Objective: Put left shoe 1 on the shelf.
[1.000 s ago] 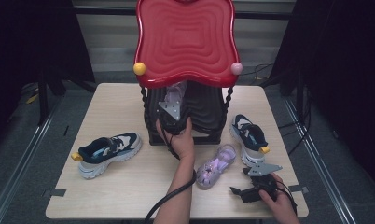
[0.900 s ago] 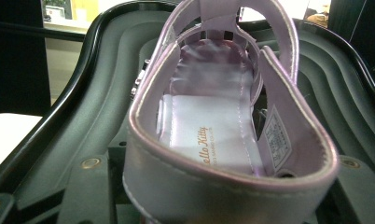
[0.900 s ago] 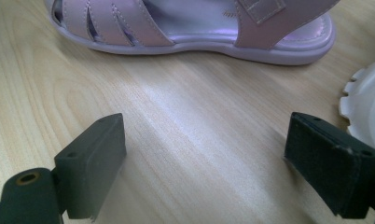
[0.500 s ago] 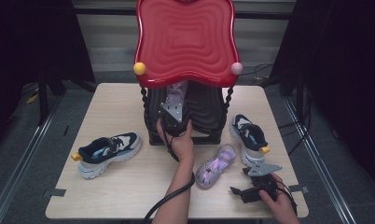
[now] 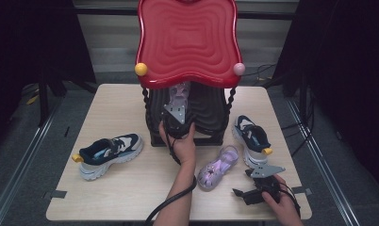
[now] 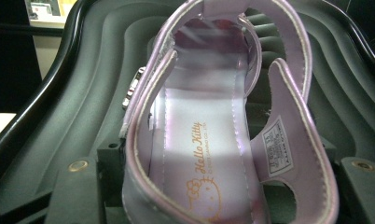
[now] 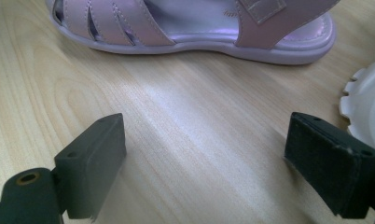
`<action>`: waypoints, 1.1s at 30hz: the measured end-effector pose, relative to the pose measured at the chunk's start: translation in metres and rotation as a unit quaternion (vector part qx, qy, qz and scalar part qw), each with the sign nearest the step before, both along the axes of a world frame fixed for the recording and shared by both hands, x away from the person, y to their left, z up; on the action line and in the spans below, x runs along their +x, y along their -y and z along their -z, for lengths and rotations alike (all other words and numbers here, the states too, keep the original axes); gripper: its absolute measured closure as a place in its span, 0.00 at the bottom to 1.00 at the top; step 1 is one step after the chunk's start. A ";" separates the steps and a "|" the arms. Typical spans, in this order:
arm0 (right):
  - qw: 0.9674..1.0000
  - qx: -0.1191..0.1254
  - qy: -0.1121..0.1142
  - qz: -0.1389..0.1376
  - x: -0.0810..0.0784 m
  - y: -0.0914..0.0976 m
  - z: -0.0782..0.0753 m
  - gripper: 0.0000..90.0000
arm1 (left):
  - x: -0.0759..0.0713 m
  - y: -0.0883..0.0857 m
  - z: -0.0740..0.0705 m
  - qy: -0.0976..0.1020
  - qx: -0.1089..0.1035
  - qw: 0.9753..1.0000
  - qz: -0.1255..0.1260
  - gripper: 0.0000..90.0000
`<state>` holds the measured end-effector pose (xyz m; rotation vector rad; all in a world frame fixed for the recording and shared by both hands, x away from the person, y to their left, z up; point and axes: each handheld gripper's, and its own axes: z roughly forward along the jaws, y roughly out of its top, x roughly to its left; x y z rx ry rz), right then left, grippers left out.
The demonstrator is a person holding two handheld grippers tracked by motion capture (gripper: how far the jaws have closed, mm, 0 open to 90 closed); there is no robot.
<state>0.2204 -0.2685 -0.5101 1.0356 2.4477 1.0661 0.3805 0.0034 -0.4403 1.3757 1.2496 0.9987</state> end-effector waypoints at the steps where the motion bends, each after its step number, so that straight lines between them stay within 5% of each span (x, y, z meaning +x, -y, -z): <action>1: 1.000 0.000 0.000 0.000 0.000 0.000 0.000 0.13 | 0.000 0.000 0.000 -0.001 0.000 1.000 0.001 0.35; 25: 1.000 0.000 -0.001 0.001 0.000 0.000 0.000 0.13 | -0.002 -0.009 -0.003 -0.046 0.035 0.997 0.057 0.19; 33: 1.000 0.000 -0.002 0.001 0.000 0.000 0.000 0.13 | -0.009 -0.019 -0.006 -0.046 0.033 0.996 0.070 0.18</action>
